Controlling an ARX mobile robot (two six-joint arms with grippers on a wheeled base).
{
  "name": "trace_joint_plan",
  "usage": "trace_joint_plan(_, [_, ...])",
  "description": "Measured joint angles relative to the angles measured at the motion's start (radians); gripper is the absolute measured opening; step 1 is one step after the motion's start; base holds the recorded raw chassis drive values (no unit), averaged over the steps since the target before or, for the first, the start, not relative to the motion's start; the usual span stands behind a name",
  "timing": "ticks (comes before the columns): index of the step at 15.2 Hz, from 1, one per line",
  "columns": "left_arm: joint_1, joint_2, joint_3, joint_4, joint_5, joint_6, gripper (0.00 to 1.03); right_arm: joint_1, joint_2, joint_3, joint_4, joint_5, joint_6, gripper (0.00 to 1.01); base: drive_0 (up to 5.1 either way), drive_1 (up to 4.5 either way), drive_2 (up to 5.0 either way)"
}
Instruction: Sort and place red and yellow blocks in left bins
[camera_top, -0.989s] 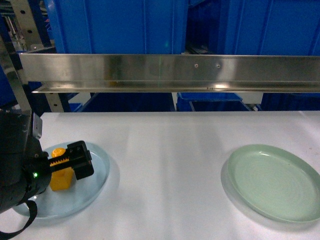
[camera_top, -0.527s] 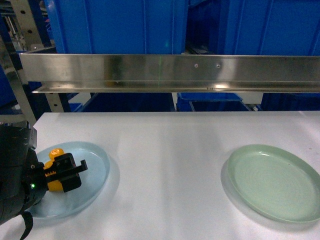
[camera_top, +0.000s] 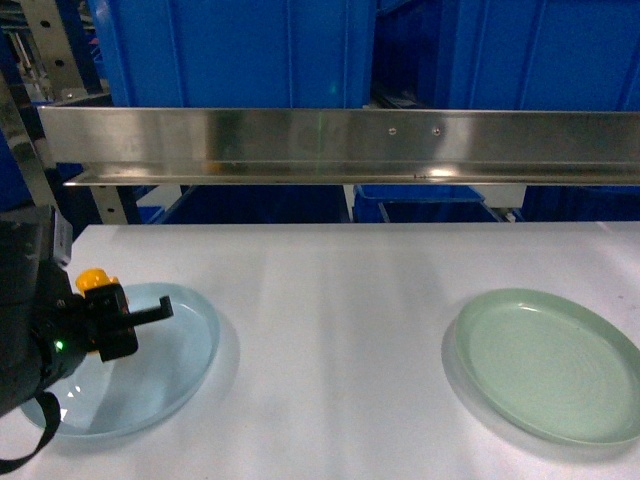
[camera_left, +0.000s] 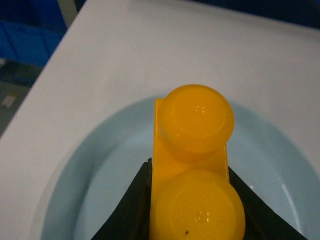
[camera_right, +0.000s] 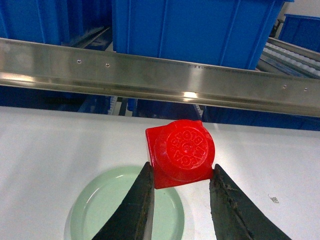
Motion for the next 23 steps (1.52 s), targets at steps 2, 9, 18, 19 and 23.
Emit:
trace_joint_plan(2, [0.014, -0.080, -0.008, -0.002, 0.028, 0.035, 0.28, 0.000, 0.000, 0.000, 0.000, 0.000, 0.000, 0.24, 0.0, 0.00, 0.0])
trace_joint_plan(9, [0.093, -0.499, -0.107, -0.068, 0.135, 0.134, 0.27, 0.000, 0.000, 0.000, 0.000, 0.000, 0.000, 0.24, 0.0, 0.00, 0.0])
trace_joint_plan(18, [0.047, -0.923, -0.177, -0.127, 0.101, 0.312, 0.27, 0.000, 0.000, 0.000, 0.000, 0.000, 0.000, 0.24, 0.0, 0.00, 0.0])
trace_joint_plan(19, [0.047, -0.923, -0.177, -0.127, 0.101, 0.314, 0.27, 0.000, 0.000, 0.000, 0.000, 0.000, 0.000, 0.24, 0.0, 0.00, 0.0])
trace_joint_plan(23, [0.041, -0.924, -0.177, -0.128, 0.105, 0.314, 0.27, 0.000, 0.000, 0.000, -0.001, 0.003, 0.000, 0.24, 0.0, 0.00, 0.0])
